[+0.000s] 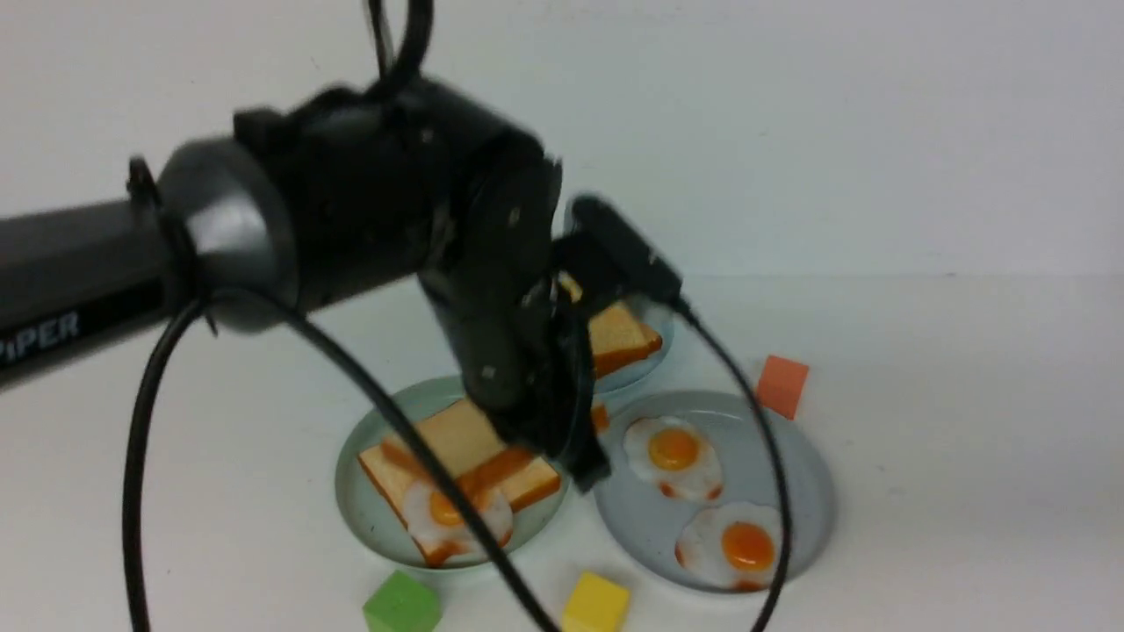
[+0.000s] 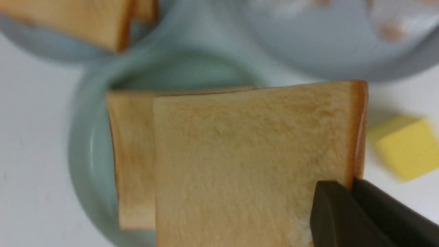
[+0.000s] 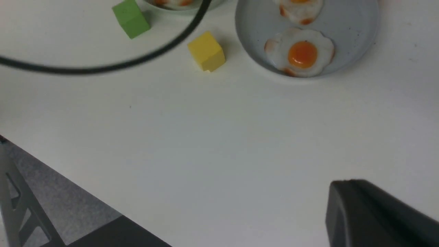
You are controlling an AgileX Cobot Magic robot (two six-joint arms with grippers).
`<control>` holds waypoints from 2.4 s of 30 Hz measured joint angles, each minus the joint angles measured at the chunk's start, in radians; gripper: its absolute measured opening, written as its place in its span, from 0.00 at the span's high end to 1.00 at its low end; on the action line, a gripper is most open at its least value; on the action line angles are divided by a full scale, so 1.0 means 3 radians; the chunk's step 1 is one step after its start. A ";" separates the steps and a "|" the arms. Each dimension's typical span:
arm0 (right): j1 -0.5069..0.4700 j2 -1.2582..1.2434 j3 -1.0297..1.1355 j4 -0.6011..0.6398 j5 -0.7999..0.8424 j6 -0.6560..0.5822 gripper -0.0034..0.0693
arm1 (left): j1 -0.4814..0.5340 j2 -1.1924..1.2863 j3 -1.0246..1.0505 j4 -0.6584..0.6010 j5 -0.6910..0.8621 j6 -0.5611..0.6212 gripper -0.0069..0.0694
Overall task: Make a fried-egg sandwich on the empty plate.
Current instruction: Use the left arm to place a slice of bread on the fried egg in the middle
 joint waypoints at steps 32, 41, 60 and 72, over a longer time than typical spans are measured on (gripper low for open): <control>0.0000 -0.0102 0.0000 0.0059 -0.0021 -0.0034 0.93 | 0.0004 0.0314 0.0371 0.0550 -0.0704 -0.0119 0.89; 0.0000 -0.0102 0.0000 0.0063 -0.0144 -0.0034 0.93 | 0.0004 0.0337 0.0371 0.0808 -0.0708 -0.0180 0.89; 0.0000 -0.0102 0.0000 0.0068 -0.0168 -0.0037 0.92 | 0.0004 0.0402 0.0371 0.0607 -0.0708 -0.0258 0.76; 0.0000 -0.0102 0.0000 0.0133 -0.0146 -0.0037 0.92 | 0.0004 0.0402 0.0371 0.0670 -0.0698 -0.0258 0.50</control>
